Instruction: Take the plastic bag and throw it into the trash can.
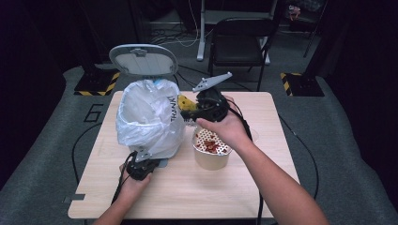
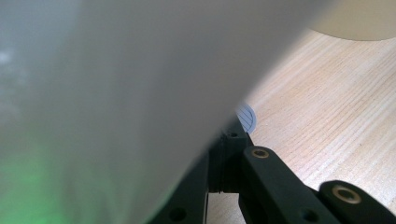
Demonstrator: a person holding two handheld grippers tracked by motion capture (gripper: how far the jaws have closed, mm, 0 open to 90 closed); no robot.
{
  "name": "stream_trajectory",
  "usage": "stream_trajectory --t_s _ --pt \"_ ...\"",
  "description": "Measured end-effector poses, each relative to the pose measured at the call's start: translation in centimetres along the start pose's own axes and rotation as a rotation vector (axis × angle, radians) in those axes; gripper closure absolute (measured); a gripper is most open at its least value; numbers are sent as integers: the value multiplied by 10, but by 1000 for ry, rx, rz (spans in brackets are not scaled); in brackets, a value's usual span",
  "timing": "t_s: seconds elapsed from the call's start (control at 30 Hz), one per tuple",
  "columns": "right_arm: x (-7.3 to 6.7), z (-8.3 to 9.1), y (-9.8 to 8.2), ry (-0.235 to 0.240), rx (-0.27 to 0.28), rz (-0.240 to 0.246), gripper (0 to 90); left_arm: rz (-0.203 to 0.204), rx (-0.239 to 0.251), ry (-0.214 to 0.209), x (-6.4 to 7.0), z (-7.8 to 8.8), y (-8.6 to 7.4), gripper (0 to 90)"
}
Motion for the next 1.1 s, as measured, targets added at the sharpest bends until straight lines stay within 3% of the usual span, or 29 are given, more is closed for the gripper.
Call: stream_trajectory --t_s 0.27,0.3,0.33,0.5,0.53,0.63,0.67,1.1 --pt "1 -27 22 -3 -4 -2 758 17 7 -1 0 0 0 900" --pt "1 -31 24 -6 -1 2 758 16 6 -1 0 0 0 900" --pt "1 -38 28 -9 0 2 758 -10 -4 -11 -2 0 0 900" --pt "0 -50 35 -7 2 -1 757 -25 -11 -13 -2 1 0 900" --pt "-1 -56 38 -11 6 -2 757 -13 0 -10 -1 0 0 900" --pt "-3 -61 41 -9 2 -6 757 -14 1 -10 -1 0 0 900" --pt "-4 -66 42 -12 -10 -6 757 9 10 -1 0 0 0 900" --pt "-14 -98 51 -20 -38 -11 733 7 3 -2 0 0 0 900"
Point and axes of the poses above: each handheld gripper's, and its own axes: z roughly backward along the jaws, y roughly out of its top, x roughly to its right, the point moved 3 cm from there along -z, roughly forward along the jaws, and after that the axes turned 11 degrees about -y, right-handed, at the moved point
